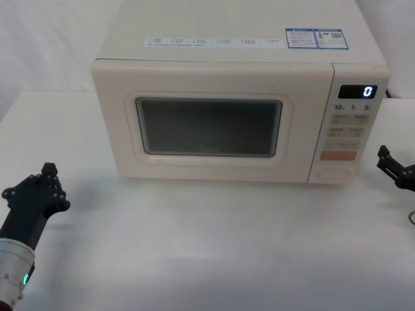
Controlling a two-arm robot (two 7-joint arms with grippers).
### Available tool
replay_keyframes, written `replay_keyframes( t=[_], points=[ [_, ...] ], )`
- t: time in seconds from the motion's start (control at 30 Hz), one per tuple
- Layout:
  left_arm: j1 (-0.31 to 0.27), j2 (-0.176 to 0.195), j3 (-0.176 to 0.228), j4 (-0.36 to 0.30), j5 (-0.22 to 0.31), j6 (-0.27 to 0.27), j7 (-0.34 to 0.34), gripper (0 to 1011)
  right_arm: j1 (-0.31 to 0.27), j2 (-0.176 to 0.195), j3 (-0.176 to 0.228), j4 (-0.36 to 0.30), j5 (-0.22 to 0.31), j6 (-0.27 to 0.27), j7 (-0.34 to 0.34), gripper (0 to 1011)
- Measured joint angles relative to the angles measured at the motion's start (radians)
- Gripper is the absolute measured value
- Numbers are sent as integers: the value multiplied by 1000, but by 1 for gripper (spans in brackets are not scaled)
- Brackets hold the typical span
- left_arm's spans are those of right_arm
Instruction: Press the button to open the microwave door with one hand; close the microwave door with the other hand.
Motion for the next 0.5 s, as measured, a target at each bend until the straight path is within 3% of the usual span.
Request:
replay_keyframes(
  t=[0.5],
  points=[
    [-15, -30, -1, 31, 65, 25, 8, 0, 0, 0, 0, 0, 0, 0, 0, 1002]
  ],
)
